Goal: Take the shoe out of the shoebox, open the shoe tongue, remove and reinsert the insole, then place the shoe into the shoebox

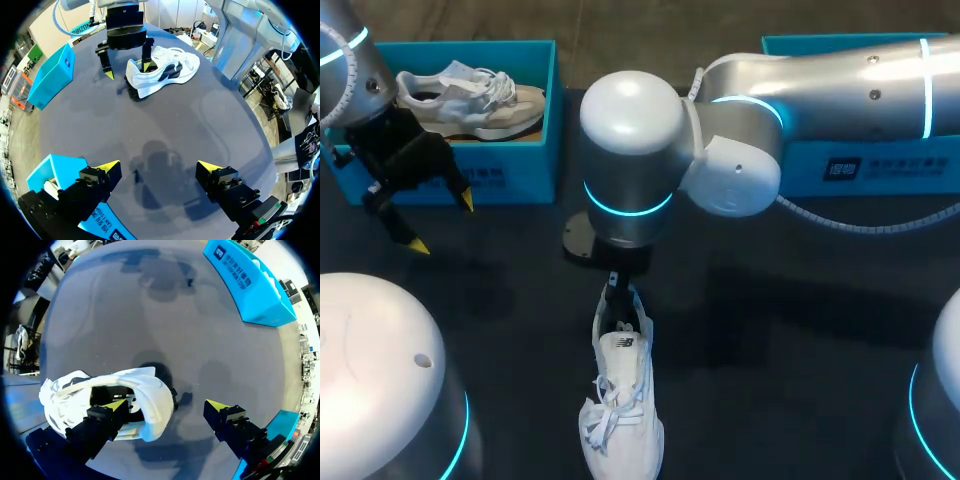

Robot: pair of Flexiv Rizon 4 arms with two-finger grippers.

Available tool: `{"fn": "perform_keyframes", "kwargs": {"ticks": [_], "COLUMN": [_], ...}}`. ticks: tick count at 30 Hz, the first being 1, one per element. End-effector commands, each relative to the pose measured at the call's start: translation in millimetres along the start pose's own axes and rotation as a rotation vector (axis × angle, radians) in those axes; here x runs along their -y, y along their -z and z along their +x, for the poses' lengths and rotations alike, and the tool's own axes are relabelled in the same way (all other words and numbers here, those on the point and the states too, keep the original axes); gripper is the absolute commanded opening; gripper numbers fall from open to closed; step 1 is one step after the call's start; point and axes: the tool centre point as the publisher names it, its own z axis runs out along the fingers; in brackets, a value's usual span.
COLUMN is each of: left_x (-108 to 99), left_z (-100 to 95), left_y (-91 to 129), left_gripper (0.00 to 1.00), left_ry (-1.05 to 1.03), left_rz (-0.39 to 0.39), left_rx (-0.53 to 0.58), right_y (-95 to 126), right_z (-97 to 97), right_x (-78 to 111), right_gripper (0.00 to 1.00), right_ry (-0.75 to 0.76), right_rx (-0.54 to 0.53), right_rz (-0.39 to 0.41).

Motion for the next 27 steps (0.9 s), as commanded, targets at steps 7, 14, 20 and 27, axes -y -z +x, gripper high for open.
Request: {"fn": "perform_keyframes", "kwargs": {"ticks": [7, 14, 20, 27], "left_x": [0.1, 0.1, 0.1, 0.1], "left_z": [0.7, 0.7, 0.7, 0.7], "left_y": [0.0, 0.0, 0.0, 0.0], "left_gripper": [1.00, 1.00, 1.00, 1.00], "left_ry": [0.000, 0.000, 0.000, 0.000], "left_rz": [-0.002, -0.002, -0.002, -0.002], "left_rx": [0.000, 0.000, 0.000, 0.000], "right_y": [-14.2, -14.1, -15.9, -22.0], "right_z": [-2.1, -2.2, -4.7, -3.5], "right_x": [0.3, -1.8, -2.7, -3.7], "right_gripper": [1.00, 0.79, 0.49, 0.35], "right_ry": [0.007, 0.007, 0.013, 0.014], "right_rx": [-0.019, -0.018, -0.018, -0.035], "right_rz": [0.017, 0.025, 0.040, 0.049]}}
